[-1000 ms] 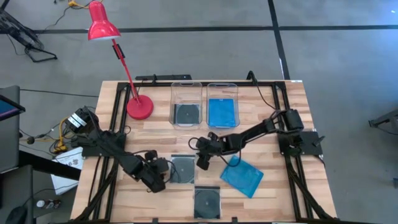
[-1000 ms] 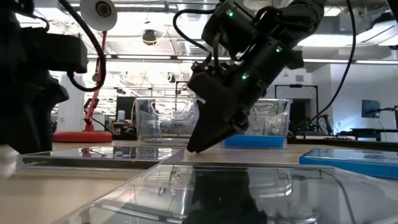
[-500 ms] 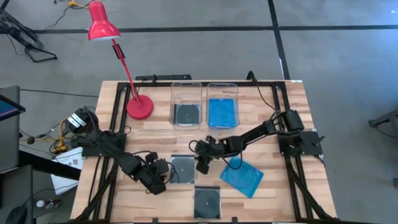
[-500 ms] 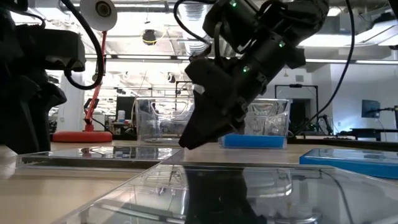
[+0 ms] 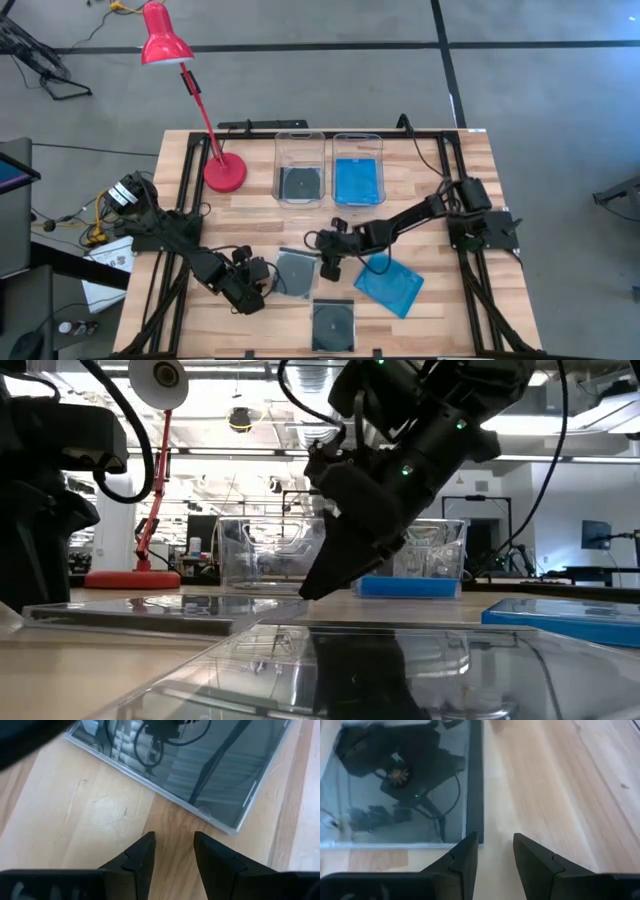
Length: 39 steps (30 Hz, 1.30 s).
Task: Pick & place jewel cases by type
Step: Put the top black cd case into the left transparent bin
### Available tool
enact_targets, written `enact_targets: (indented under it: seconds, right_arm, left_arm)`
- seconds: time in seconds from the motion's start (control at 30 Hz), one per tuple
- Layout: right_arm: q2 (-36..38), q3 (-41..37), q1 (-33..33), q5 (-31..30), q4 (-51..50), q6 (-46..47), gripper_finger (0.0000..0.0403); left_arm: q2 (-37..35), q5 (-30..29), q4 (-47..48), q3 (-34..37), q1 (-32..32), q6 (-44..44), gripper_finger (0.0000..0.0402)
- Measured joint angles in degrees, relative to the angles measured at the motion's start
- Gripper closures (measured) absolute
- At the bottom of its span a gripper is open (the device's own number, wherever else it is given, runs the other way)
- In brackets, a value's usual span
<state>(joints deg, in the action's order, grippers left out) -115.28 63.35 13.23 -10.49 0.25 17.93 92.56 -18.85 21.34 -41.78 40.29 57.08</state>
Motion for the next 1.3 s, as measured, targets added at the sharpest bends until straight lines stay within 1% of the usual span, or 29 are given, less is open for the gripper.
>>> enact_targets:
  seconds: [0.2,0.43,0.53,0.67,0.97,1.07,1.13,1.2,1.3]
  right_arm:
    - [0.22,-0.15,1.72,-4.62,0.15,-4.15,0.0285]
    - [0.93,-0.22,2.45,-6.37,-2.05,-4.68,0.0285]
    - [1.36,-0.31,3.17,-7.56,-2.19,-6.41,0.0285]
    - [1.71,-0.33,4.07,-7.52,-1.13,-8.83,0.0285]
    - [3.3,-0.22,7.27,-7.31,-1.53,-10.2,0.0285]
    - [3.23,-0.28,7.8,-5.0,-3.32,-9.27,0.0285]
    - [3.23,-0.28,7.76,-4.19,-4.23,-8.37,0.0285]
    - [3.21,-0.28,7.92,-4.16,-5.23,-7.6,0.0285]
    - [3.21,-0.27,8.15,-4.18,-4.51,-8.5,0.0285]
  left_arm:
    - [0.0,-0.75,0.49,0.0,0.04,-0.33,0.0269]
    - [0.0,-0.98,0.7,0.05,0.04,-0.35,0.0269]
    - [0.0,-1.4,0.8,0.07,0.04,-0.35,0.0269]
    - [0.01,-1.61,0.81,0.11,0.04,-0.33,0.0269]
    - [0.02,-2.16,0.79,0.13,0.04,-0.31,0.0269]
    - [0.02,-2.38,0.76,0.13,0.04,-0.66,0.0269]
    - [0.04,-3.35,0.79,0.16,0.04,-1.84,0.0269]
    - [0.06,-5.58,1.04,0.24,-0.17,-3.26,0.0269]
    - [0.08,-6.86,1.23,0.28,-1.11,-5.84,0.0269]
